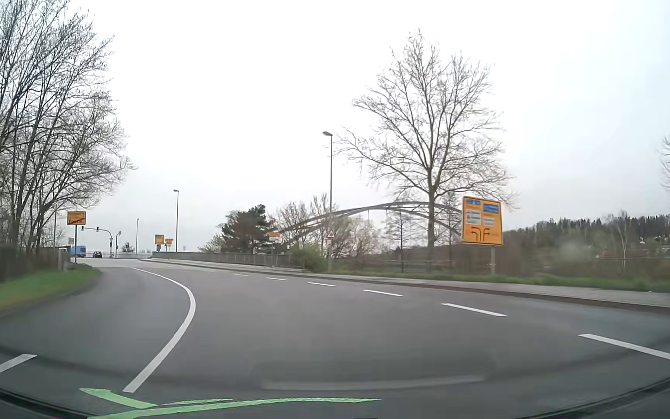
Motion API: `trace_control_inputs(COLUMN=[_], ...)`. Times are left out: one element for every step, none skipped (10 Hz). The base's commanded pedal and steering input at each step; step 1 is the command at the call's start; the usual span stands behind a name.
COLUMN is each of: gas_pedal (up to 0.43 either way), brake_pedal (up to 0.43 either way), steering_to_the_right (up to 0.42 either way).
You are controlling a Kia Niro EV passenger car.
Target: Follow the waypoints while adhering to traffic rules and regulations
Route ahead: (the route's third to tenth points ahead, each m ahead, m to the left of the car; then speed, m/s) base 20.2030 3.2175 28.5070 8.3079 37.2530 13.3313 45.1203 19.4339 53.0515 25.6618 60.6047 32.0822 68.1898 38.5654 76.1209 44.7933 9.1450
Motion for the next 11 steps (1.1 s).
trace_control_inputs(gas_pedal=[0.110, 0.110, 0.110, 0.110, 0.110, 0.118, 0.118, 0.118, 0.130, 0.150, 0.157], brake_pedal=[0.000, 0.000, 0.000, 0.000, 0.000, 0.000, 0.000, 0.000, 0.000, 0.000, 0.000], steering_to_the_right=[-0.089, -0.089, -0.090, -0.092, -0.094, -0.096, -0.096, -0.097, -0.097, -0.098, -0.098])
